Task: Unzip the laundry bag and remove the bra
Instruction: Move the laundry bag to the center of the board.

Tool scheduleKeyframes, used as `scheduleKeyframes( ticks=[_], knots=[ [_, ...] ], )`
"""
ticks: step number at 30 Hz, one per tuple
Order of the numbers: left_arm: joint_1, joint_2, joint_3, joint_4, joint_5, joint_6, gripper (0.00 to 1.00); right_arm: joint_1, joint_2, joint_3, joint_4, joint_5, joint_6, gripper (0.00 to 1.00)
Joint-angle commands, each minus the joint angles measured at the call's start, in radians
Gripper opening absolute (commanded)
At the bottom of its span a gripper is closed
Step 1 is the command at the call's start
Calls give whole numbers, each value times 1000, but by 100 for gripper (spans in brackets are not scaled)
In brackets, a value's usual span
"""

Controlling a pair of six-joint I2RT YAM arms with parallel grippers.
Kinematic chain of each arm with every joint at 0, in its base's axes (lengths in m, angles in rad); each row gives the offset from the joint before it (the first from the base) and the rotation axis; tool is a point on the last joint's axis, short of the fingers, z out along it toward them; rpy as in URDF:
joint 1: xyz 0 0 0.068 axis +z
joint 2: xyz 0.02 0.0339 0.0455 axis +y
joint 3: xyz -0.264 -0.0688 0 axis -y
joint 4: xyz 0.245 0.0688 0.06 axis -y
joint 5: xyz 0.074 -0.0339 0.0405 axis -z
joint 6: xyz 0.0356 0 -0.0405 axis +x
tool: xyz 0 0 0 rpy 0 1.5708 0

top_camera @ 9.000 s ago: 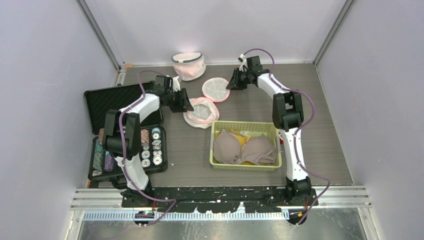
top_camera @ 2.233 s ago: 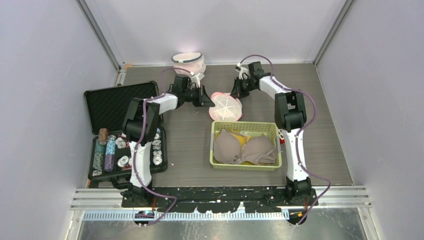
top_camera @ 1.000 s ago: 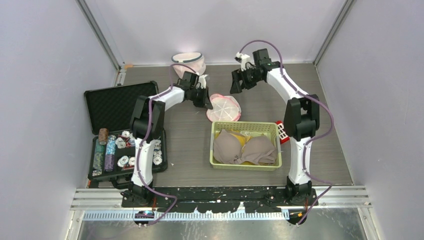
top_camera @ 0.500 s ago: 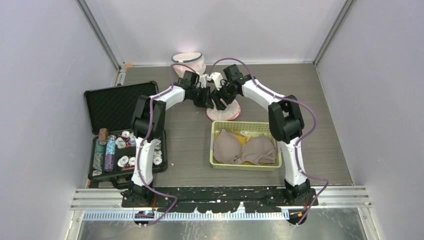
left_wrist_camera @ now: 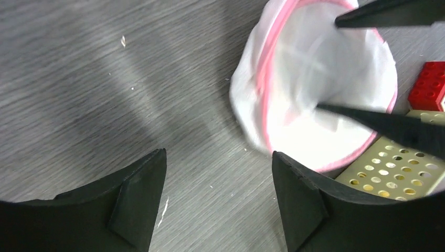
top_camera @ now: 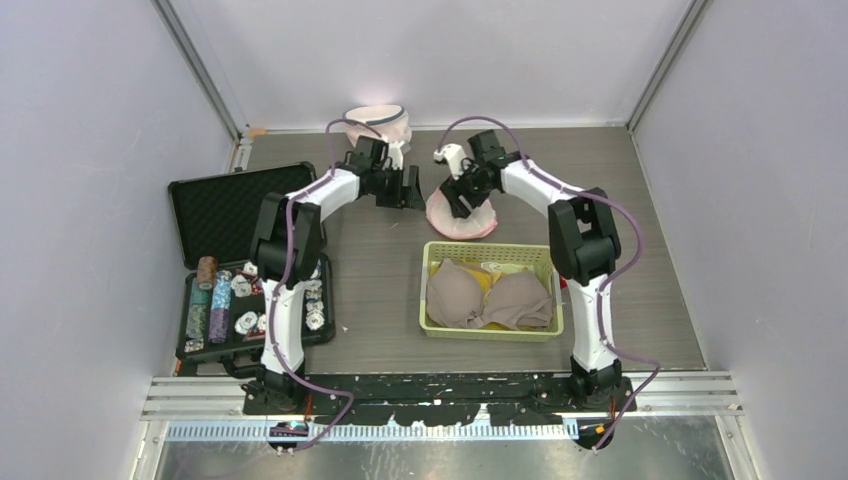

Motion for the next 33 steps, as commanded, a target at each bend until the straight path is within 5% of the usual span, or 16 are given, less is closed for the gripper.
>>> scheduleKeyframes(
  ticks=[1,10,20,26,33],
  knots=[
    [-1,-131,10,7,-26,122,78,-132,-37,-65,-53,92,-65,71],
    [12,-95,208,-107,-25,394,99,-340,-69,-98,-98,83,-69,70],
    [40,69,520,-188,-136,779,100,-543,-170,-242,-116,83,-106,70],
    [63,257,811,-274,-202,875,99,-628,-225,-321,-131,88,-142,70],
    [74,349,866,-196,-300,1026,98,-677,-280,-347,-164,72,-151,71]
  ],
)
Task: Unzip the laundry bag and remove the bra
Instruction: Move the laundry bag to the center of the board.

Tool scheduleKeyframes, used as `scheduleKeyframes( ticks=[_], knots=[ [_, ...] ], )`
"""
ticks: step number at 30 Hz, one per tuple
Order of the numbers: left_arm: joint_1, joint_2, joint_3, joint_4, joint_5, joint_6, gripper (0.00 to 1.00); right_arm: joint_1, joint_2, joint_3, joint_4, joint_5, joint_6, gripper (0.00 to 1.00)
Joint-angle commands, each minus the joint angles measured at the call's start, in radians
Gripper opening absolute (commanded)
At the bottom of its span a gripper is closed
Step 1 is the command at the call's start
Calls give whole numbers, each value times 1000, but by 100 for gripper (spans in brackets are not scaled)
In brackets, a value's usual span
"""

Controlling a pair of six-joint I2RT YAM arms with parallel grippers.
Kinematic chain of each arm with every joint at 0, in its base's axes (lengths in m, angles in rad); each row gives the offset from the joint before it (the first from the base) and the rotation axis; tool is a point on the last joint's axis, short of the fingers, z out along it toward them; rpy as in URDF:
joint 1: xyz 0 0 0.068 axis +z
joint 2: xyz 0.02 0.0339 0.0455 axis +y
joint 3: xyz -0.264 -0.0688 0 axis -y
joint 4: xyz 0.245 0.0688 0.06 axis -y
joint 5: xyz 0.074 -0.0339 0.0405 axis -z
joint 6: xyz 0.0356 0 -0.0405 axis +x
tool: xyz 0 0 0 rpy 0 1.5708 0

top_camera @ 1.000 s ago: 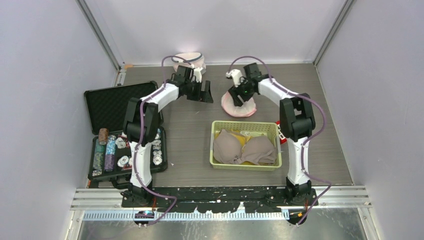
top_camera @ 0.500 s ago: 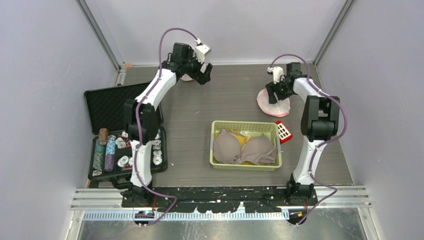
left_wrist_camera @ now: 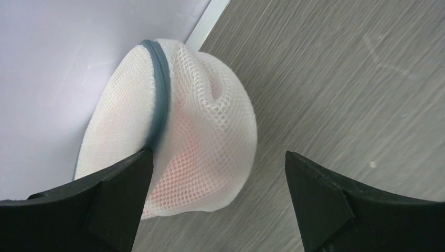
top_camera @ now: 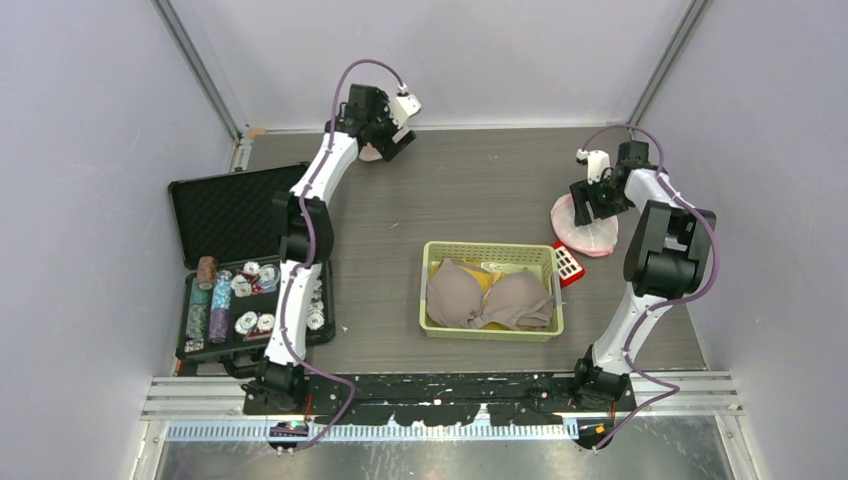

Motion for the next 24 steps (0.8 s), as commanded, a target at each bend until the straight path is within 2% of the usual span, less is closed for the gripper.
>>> scheduleKeyframes(
  ticks=[1,8,10,13,17,19,22,23,24],
  knots=[
    [9,25,52,42,-89,131,97,-16,-47,-32,-87,27,-26,72],
    [14,1,19,94,-50,104,92,-19,-77,-7,-130,14,-22,74],
    [18,-51,-33,109,29,88,92,-20,-91,3,-141,7,-17,75],
    [19,-131,-136,170,73,113,91,-20,-119,15,-151,-18,-7,77],
    [44,-150,-122,159,96,118,90,-20,-138,41,-162,-45,17,81],
    [65,-149,-115,172,107,120,88,-20,-147,53,-162,-52,32,83],
    [86,-137,-102,171,111,148,86,-20,-171,68,-154,-59,53,93],
    [89,-134,-99,166,113,161,85,-20,-182,72,-149,-64,60,99],
    [93,-129,-99,167,113,174,85,-21,-193,76,-143,-67,69,100]
  ],
)
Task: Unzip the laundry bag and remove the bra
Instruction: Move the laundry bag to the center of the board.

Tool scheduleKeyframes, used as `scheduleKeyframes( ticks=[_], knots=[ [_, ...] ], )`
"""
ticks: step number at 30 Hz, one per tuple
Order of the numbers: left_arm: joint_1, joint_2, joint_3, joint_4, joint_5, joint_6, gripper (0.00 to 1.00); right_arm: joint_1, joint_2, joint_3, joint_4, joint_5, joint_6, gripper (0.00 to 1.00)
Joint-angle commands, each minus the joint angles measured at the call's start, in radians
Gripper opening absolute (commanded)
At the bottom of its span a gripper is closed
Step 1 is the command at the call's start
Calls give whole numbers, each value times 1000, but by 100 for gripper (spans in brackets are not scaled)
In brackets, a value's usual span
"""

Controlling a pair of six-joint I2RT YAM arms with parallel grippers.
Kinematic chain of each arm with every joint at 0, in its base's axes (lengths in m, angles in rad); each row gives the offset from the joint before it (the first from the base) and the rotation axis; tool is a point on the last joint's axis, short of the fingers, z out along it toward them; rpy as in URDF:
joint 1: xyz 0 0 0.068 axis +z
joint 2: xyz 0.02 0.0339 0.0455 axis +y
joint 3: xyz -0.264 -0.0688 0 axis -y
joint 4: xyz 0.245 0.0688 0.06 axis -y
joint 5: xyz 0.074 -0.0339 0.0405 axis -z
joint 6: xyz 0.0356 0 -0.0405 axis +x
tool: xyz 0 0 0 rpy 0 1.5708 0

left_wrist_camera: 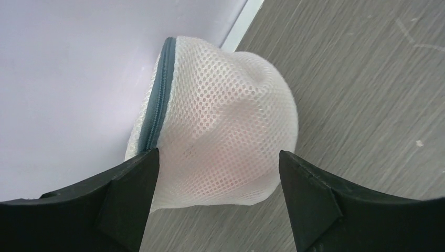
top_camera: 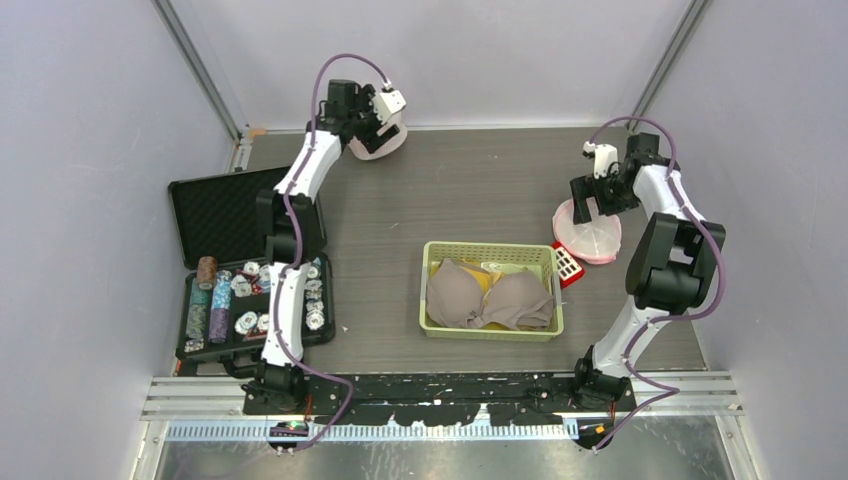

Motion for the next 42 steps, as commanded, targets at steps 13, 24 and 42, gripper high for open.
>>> scheduleKeyframes(
  ticks=[13,24,42],
  knots=[
    [66,-181,-200,262,161,9,79,-6,-186,112,50,-74,180,100],
    [112,-225,-242,281,169,-23,76,-6,-269,61,183,-171,292,100],
    [135,-39,-47,95,185,163,62,0,-247,139,33,-479,216,100]
  ],
)
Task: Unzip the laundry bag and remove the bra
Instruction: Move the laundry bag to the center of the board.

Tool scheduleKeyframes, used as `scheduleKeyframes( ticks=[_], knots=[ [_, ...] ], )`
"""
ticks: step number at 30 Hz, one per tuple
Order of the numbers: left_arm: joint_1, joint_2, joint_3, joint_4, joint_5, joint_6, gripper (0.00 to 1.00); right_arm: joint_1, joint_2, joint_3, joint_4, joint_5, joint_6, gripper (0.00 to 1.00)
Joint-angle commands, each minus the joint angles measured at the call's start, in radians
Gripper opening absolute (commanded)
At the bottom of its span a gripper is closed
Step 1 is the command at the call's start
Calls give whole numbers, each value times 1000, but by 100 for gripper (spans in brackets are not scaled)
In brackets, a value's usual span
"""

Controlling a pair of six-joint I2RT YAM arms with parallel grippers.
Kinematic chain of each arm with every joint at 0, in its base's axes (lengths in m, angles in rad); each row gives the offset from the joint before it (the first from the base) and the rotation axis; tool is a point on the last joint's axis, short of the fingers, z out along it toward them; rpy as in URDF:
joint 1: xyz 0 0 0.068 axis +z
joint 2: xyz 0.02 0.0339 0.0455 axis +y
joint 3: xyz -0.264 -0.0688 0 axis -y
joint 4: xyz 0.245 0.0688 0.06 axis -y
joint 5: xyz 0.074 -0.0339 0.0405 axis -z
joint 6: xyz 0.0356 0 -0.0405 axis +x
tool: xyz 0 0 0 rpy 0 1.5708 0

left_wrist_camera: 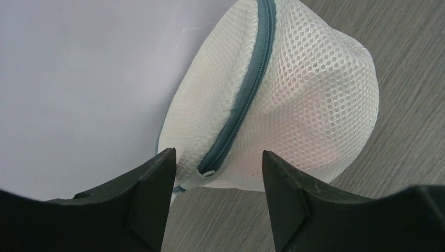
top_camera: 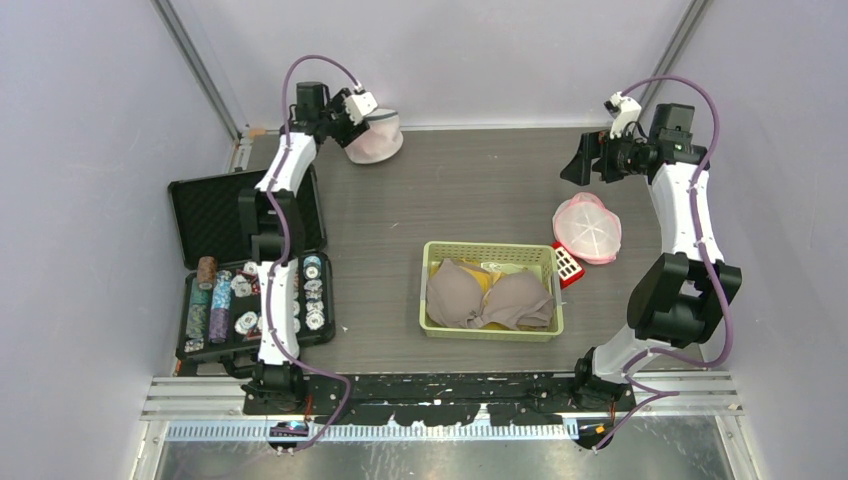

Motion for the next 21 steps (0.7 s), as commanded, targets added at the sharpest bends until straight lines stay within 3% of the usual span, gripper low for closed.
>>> scheduleKeyframes(
  ticks=[1,5,9,11,15,21],
  knots=[
    [-8,-39,8,-14,39,63,61,5,-16,27,22,-78,-5,100],
    [-11,-4,48,-37,32,68,48,16,-7,28,53,-89,15,100],
    [-26,36,87,-7,15,20,12,28,12,33,62,-107,20,100],
    [-44,24,71,10,24,21,3,33,23,38,63,-124,17,100],
    [-77,-67,-52,73,74,18,0,56,31,36,97,-129,12,100],
    [-139,-224,-220,28,130,22,0,161,38,18,165,-68,-43,100]
  ],
)
